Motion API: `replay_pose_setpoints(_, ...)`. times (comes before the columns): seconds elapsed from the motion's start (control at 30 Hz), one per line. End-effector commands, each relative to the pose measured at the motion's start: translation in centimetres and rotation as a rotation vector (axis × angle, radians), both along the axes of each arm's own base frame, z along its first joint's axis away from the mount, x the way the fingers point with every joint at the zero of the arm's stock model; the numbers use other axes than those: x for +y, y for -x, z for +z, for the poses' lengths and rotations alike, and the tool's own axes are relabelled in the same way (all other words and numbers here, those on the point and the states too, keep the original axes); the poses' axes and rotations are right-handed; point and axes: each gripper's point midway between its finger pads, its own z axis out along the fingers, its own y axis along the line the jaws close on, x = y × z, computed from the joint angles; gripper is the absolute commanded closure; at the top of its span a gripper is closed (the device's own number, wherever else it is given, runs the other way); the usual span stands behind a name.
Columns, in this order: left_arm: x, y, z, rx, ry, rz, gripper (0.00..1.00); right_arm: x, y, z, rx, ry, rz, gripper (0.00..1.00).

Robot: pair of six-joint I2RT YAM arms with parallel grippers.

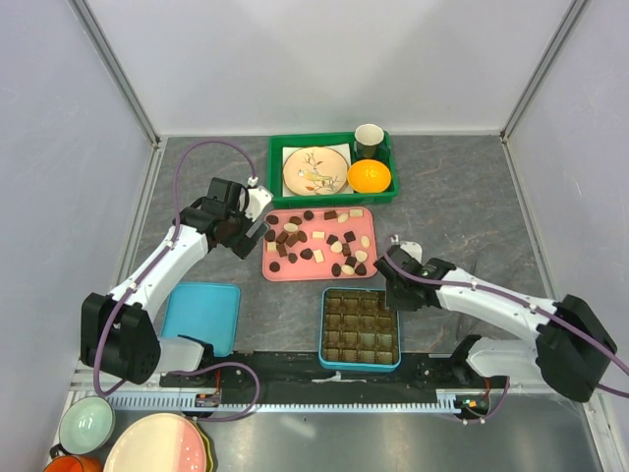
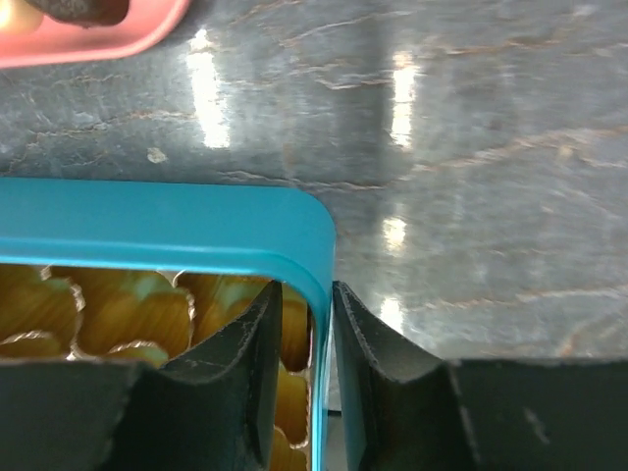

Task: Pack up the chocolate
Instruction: Move the packing box to the center of the board.

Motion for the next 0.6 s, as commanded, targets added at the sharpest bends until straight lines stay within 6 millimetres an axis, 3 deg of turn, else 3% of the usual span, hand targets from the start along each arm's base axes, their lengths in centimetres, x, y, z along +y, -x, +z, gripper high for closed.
replay_pose_setpoints(0.0,-0.6,0.1,0.2,-0.005,0.045,0.018,0.01,3.6,-2.2,0.7,-0.058,-0.055,0.030,0.67)
replay_pose_setpoints(0.47,-0.4,0.5,-0.6,-0.005,0.039,0.012,0.01,9.3,-5.3,-0.7,-0.043,-0.137,-0.058,0.88)
replay_pose_setpoints(0.57,-0.3,0.6,-0.9,-0.005,0.033,0.011,0.01,10.2,-5.8,-0.9,-0.052,-0.115,-0.043,0.88)
